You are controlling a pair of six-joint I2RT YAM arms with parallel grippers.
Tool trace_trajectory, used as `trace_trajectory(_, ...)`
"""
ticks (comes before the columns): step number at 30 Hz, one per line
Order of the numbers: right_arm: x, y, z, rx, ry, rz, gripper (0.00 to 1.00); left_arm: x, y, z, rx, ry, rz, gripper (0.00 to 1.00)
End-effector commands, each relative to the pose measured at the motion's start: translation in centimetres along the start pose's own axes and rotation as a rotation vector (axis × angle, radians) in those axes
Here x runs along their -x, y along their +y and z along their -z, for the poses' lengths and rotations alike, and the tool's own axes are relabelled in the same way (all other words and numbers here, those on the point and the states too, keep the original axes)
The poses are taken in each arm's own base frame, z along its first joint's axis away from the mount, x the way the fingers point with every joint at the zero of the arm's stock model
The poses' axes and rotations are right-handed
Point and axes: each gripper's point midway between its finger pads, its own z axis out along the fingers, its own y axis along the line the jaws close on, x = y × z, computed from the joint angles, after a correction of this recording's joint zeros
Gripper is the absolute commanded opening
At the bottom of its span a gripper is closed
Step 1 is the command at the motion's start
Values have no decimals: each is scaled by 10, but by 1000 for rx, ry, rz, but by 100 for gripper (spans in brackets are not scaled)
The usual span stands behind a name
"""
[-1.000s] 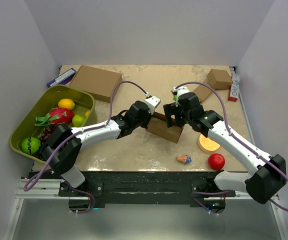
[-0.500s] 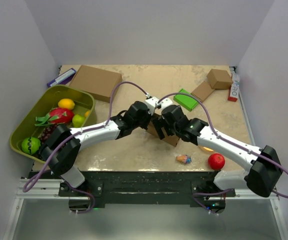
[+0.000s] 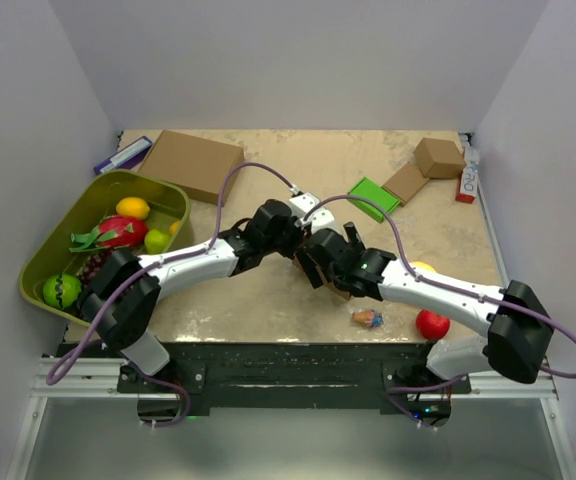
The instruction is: Fold the paper box
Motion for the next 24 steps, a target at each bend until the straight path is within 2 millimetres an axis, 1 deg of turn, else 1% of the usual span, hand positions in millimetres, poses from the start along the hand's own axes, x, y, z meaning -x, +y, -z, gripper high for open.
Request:
trace_trajectory(1, -6, 5, -5, -59, -5, -28, 99, 13, 1, 7, -19, -21, -10, 14)
trace_trajectory(5, -9, 3, -7, -93, 0, -39, 98, 10, 4, 8, -14, -17, -6, 14)
trace_trajectory(8, -15, 2, -10, -109, 12, -45, 96, 11, 7, 10, -8, -22, 4, 15)
trace_trajectory(11, -21, 1, -11, -114, 21, -50, 94, 14, 6, 16, -28, -36, 14, 26)
trace_trajectory(12, -22, 2, -11, -109, 25, -49, 93, 15, 5, 17, -30, -40, 14, 36)
trace_trajectory(13, -22, 2, -11, -111, 25, -49, 93, 18, 5, 22, -33, -52, 16, 40)
trace_trajectory(14, -22, 2, -11, -111, 25, -50, 92, 16, 6, 24, -31, -53, 18, 44)
trace_trajectory(15, -22, 2, -11, -108, 27, -51, 92, 17, 7, 26, -30, -57, 22, 50)
trace_trajectory(18, -22, 2, -10, -109, 29, -55, 90, 20, 8, 37, -31, -82, 28, 59)
trace_trajectory(22, -22, 3, -10, -103, 29, -59, 89, 23, 10, 48, -38, -109, 37, 61)
trace_trajectory(24, -22, 3, -10, -102, 30, -58, 88, 26, 13, 48, -43, -129, 42, 61)
